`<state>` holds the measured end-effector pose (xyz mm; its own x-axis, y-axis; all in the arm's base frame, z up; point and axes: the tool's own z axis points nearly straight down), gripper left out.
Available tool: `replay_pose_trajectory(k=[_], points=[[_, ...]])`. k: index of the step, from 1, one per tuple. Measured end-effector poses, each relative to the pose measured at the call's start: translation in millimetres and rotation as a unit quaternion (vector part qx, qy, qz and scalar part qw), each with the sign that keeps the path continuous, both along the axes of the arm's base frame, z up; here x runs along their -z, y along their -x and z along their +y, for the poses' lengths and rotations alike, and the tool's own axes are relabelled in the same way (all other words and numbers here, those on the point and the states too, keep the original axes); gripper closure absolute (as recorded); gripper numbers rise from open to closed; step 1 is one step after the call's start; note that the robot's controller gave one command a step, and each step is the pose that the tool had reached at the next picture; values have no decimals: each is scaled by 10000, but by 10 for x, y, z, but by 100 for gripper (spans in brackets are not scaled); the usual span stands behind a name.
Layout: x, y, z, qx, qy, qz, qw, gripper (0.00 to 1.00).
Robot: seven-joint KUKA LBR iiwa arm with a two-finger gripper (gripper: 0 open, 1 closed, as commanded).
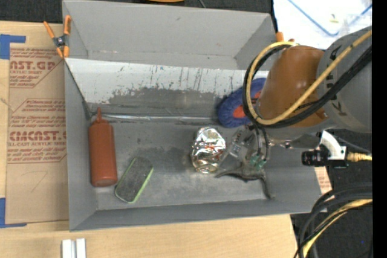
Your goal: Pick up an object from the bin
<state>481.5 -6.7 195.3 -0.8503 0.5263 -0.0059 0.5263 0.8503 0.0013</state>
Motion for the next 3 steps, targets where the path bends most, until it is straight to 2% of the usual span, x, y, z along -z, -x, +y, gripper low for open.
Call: replay_pose_trajectory(k=[1,2,3], points=[[-1134,-4,-115,-113,1,11,9999,100],[-398,-46,113,-114,-2,17,9999,100],[-509,-33,167,-34,2,-32,10000,100]])
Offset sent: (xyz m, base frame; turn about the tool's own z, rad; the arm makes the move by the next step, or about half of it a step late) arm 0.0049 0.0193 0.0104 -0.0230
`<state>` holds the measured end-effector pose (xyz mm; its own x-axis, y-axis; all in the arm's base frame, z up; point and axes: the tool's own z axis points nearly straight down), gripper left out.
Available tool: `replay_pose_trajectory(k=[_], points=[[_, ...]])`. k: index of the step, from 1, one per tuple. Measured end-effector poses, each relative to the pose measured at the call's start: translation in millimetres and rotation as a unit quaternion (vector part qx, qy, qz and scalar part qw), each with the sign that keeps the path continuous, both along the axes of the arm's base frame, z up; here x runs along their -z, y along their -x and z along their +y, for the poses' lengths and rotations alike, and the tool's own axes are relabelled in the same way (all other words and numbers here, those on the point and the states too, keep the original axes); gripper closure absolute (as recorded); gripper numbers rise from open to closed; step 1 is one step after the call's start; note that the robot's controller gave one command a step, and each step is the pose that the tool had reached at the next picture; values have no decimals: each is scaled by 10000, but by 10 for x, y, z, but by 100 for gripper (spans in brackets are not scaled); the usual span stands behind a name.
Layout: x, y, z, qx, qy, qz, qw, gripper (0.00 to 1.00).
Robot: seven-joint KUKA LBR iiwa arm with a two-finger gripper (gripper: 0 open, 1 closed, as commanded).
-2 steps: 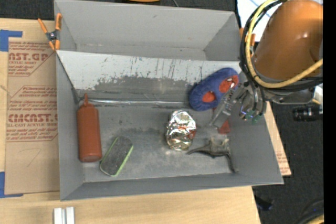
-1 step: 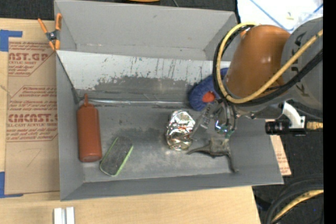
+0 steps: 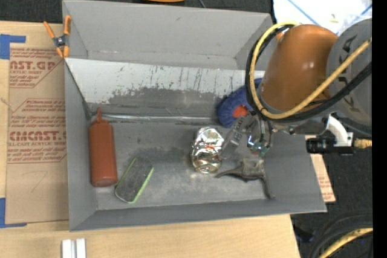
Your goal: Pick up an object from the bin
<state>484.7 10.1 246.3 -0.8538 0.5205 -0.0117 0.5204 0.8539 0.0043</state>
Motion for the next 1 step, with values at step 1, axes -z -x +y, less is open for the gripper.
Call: replay_pose_trajectory(k=[1], points=[[890,-125,104,138,-1,75,9999,100]])
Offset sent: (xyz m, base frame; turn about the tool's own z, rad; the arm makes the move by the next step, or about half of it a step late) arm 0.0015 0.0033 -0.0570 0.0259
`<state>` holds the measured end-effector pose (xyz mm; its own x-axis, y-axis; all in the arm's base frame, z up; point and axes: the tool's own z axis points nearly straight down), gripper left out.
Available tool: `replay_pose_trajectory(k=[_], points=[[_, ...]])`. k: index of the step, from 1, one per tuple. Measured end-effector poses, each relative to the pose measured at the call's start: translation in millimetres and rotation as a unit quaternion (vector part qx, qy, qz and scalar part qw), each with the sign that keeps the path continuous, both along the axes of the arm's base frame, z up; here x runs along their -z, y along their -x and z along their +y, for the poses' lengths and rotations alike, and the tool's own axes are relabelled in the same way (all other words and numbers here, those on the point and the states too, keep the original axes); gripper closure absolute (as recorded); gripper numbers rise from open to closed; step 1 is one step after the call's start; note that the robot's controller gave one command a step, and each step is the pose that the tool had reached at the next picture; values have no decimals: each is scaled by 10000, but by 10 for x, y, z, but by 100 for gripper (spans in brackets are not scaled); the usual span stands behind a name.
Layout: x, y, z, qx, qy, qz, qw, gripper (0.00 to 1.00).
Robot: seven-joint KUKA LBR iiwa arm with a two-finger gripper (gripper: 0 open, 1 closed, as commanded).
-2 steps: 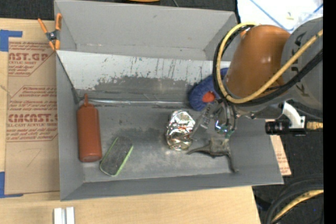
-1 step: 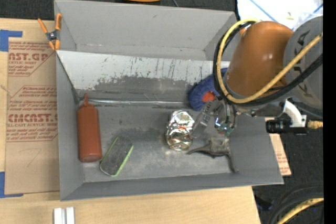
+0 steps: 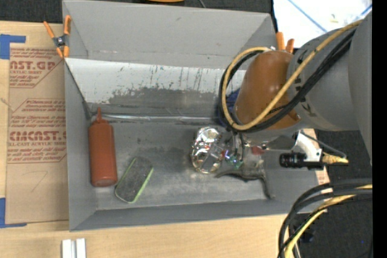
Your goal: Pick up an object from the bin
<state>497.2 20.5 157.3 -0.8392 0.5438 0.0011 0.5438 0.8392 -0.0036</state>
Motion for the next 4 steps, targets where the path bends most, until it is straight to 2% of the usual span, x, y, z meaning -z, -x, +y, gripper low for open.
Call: replay_pose_trajectory(k=[1,2,3,4], points=[[-297,102,-55,-13,0,-108,9999,100],[-3,-319,-295,1438,7,0,9896,100],[-252,83,-201,61,2,-90,9999,100],[-400,14,-229,381,4,-45,9993,100]])
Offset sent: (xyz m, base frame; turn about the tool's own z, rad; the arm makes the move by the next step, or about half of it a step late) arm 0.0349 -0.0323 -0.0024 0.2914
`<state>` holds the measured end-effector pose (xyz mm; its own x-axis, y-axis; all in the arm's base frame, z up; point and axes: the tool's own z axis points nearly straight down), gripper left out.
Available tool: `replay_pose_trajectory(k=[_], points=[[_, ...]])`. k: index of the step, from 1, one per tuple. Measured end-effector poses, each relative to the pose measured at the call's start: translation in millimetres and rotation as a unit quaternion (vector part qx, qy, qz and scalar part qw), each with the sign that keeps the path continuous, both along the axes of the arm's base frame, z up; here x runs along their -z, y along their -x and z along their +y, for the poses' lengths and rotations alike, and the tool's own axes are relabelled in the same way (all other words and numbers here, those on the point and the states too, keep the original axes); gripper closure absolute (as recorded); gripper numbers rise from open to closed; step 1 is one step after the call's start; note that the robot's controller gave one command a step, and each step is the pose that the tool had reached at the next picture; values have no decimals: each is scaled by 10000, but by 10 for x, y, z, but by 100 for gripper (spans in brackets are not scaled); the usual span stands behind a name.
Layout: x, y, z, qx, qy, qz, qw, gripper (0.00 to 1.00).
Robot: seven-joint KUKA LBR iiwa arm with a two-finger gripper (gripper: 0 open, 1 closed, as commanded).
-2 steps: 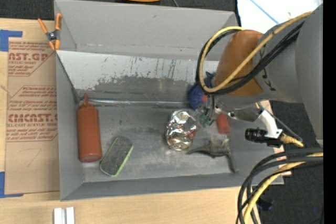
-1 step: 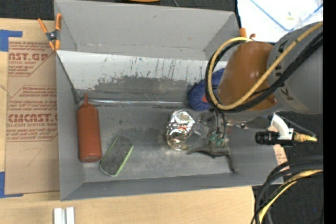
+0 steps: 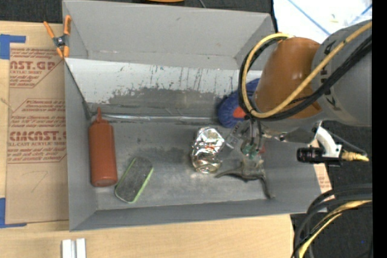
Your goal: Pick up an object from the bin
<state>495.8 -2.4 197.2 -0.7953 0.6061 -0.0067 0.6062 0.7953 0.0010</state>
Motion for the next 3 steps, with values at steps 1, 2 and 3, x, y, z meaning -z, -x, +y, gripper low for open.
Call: replay_pose_trajectory(k=[1,2,3], points=[[-743,-317,317,-153,6,-4,9999,100],[-53,-160,58,258,12,-7,9997,100],[-446,67,489,-56,-5,-73,10000,100]])
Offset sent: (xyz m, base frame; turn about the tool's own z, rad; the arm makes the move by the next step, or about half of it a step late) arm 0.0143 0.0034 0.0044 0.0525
